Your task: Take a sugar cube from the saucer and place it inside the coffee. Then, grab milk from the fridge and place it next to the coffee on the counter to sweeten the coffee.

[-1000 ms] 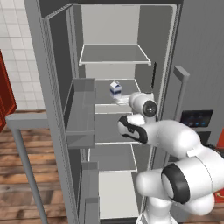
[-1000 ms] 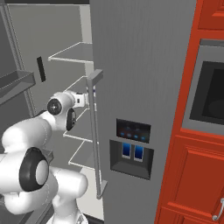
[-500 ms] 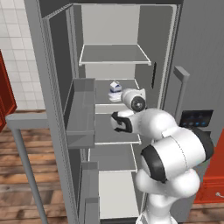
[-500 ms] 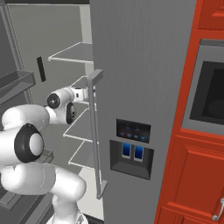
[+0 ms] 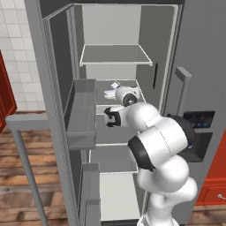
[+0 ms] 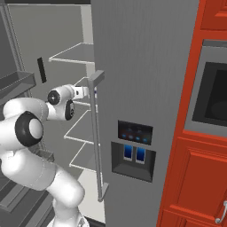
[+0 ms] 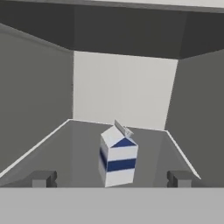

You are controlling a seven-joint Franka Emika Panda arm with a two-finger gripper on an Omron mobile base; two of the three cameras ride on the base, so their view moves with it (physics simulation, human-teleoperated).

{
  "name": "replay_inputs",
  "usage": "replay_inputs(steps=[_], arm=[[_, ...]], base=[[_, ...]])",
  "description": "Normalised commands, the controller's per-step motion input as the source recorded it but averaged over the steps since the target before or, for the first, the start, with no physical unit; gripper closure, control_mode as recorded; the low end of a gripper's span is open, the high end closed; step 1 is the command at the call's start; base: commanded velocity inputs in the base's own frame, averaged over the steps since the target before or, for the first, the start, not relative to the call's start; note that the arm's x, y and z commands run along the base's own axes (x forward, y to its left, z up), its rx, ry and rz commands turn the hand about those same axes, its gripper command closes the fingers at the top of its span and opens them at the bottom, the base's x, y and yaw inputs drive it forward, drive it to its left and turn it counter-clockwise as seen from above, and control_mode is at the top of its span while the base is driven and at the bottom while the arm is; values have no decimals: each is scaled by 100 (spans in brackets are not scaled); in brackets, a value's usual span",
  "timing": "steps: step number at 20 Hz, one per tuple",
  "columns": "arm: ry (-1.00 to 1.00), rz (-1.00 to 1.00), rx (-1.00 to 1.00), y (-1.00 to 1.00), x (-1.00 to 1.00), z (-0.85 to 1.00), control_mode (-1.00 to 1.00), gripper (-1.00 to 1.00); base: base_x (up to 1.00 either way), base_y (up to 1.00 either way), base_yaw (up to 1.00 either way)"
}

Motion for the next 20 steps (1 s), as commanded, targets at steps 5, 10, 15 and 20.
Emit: replay_inputs(steps=[5,10,15,20], arm=[[0,0,0,0,43,-7,-100,-100],[0,0,0,0,37,-8,-100,-100],[1,0,0,-1,28,-15,-100,-100],[0,0,0,0,24,-13,-100,-100]], base=[[0,0,0],[0,0,0],[0,0,0],[0,0,0]])
